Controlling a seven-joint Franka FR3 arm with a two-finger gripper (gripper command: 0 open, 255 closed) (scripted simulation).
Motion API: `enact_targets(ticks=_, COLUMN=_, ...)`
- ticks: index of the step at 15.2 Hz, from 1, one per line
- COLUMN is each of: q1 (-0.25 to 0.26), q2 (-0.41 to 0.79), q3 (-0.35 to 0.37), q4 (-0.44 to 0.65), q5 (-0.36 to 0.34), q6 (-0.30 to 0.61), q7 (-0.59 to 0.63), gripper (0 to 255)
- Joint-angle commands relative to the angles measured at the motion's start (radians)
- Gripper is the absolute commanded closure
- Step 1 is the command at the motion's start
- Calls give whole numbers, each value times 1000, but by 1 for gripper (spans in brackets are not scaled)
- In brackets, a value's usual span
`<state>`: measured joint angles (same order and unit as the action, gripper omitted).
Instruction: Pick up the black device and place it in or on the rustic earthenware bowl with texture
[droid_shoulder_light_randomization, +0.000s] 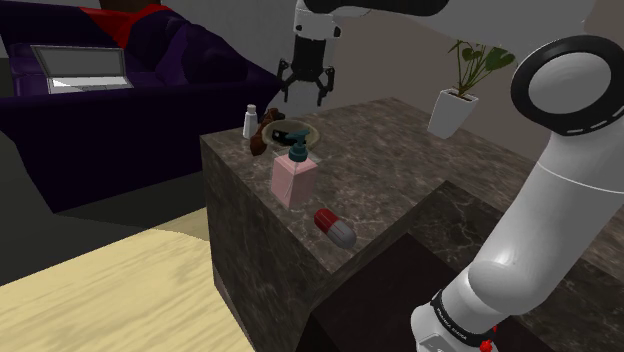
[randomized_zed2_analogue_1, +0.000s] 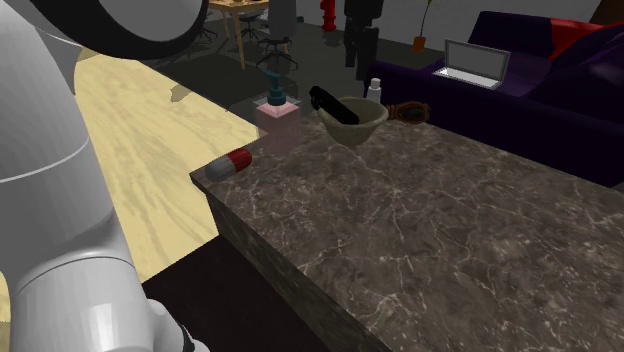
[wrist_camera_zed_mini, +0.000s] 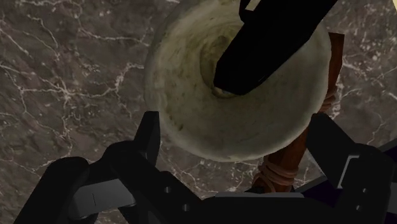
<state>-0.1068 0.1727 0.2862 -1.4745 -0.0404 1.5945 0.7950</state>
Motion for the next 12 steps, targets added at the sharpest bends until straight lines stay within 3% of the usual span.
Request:
enact_targets(ticks=1, q1=3, q2=11, q3=1, q4=48, q5=-3, q6=-38, q7=1, gripper=0)
enact_targets(ticks=4, q1=13, q2=52, q3=4, q4=200, q5=-15, q6=-149, q7=7, gripper=0)
enact_targets(ticks=12, q1=13, q2=52, q3=4, q4=200, q5=-15, q6=-149, q7=7, gripper=0)
